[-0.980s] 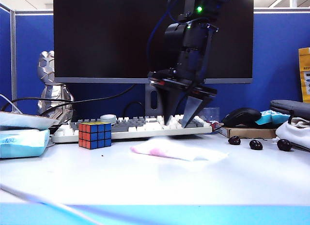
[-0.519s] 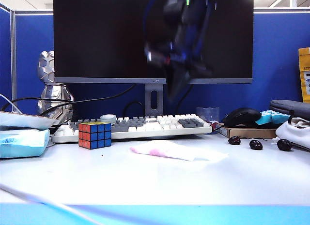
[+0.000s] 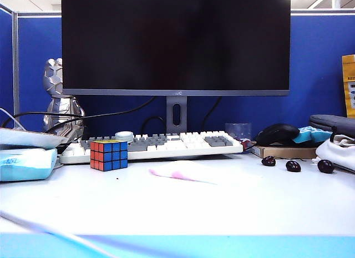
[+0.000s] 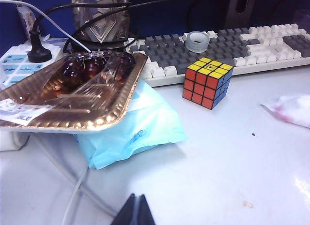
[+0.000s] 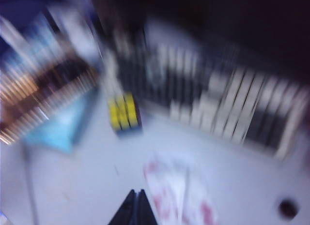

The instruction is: Use the wet wipes on the table to wipe the cherry juice off the table, then put the wipes back on the table.

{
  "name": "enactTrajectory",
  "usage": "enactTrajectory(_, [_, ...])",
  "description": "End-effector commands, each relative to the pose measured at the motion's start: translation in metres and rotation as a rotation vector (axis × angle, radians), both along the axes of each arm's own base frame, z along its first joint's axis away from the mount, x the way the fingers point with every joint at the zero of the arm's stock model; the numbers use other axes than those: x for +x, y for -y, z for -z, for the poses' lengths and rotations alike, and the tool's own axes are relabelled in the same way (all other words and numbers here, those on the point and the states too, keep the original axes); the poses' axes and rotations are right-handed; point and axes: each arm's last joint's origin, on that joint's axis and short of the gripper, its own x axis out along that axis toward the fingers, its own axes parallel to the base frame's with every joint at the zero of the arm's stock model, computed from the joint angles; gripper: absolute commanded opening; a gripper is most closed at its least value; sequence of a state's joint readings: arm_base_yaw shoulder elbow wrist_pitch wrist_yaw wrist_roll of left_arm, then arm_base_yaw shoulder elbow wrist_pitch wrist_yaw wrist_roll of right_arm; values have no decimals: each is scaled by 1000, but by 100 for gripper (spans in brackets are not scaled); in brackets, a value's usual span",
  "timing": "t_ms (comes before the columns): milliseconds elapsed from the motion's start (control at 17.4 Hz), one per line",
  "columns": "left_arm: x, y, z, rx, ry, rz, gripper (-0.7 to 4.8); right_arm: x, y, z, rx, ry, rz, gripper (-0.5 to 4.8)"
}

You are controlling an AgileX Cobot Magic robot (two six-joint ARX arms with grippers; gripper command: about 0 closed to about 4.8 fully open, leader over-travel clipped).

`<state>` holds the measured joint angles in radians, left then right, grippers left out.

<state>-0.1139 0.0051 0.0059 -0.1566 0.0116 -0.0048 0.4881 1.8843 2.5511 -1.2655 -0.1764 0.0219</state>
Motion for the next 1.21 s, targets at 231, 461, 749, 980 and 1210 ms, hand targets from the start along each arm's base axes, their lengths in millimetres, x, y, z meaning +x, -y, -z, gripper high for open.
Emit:
enactTrajectory(231, [0, 0, 1, -3, -8, 1, -2, -140, 74, -90, 191, 320, 6, -6])
enactTrajectory(461, [0, 0, 1, -3, -9, 1, -2, -236, 125, -106, 264, 458, 4, -6])
enactTrajectory(749, [0, 0, 1, -3, -9, 1, -2, -353, 187, -97, 367, 652, 6, -6])
enactTrajectory(980, [0, 0, 1, -3, -9, 1, -2, -367, 202, -61, 213, 646, 214, -6])
enactTrajectory(1210, [0, 0, 1, -3, -9, 1, -2, -321, 179, -2, 159, 692, 325, -6])
